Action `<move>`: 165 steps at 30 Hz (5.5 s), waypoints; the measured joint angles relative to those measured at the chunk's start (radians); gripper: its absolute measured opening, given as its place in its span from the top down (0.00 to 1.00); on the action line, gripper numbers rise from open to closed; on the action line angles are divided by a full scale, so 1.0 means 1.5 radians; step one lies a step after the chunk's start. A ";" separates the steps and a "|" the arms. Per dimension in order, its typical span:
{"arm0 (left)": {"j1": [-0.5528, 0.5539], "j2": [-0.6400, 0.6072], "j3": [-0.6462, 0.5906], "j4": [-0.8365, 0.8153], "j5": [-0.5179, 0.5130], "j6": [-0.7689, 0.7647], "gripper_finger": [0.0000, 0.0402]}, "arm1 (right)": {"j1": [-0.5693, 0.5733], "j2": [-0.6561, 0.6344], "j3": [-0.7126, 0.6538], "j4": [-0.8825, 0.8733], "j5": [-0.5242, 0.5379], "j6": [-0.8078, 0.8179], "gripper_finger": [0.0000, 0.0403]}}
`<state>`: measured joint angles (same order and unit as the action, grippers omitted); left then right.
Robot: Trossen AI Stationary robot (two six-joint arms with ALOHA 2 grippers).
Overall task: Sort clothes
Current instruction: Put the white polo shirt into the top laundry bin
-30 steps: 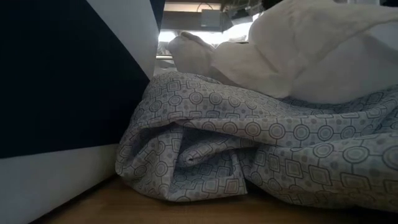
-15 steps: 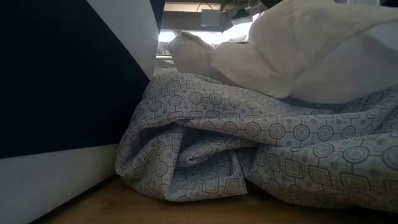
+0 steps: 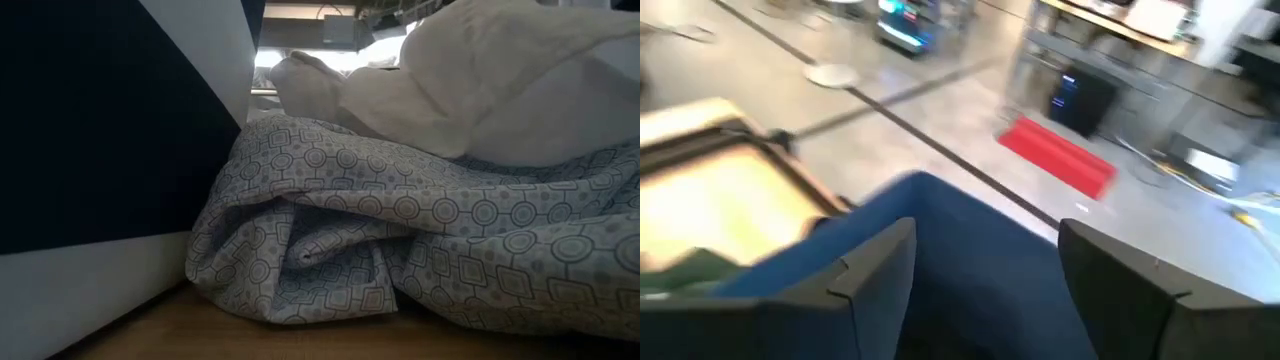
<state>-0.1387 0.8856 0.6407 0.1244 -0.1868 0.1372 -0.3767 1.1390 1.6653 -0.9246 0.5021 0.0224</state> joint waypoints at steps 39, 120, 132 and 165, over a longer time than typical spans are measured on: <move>0.000 0.004 0.000 -0.013 0.000 -0.011 0.59 | 0.508 0.282 -0.070 -0.037 -0.098 0.085 0.38; 0.000 0.004 0.000 -0.024 0.000 -0.011 0.59 | 0.422 0.373 -0.136 -0.039 -0.122 -0.004 0.97; 0.000 0.004 0.000 -0.024 0.000 -0.011 0.59 | 0.425 0.299 -0.060 -0.078 -0.005 -0.007 0.99; 0.000 0.004 0.000 -0.020 0.000 -0.009 0.59 | 0.425 0.292 0.353 0.122 0.413 -0.523 0.98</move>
<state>-0.1387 0.8920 0.6407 0.0940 -0.1867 0.1230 0.2607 1.5776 2.1954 -0.7414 1.1213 -0.7620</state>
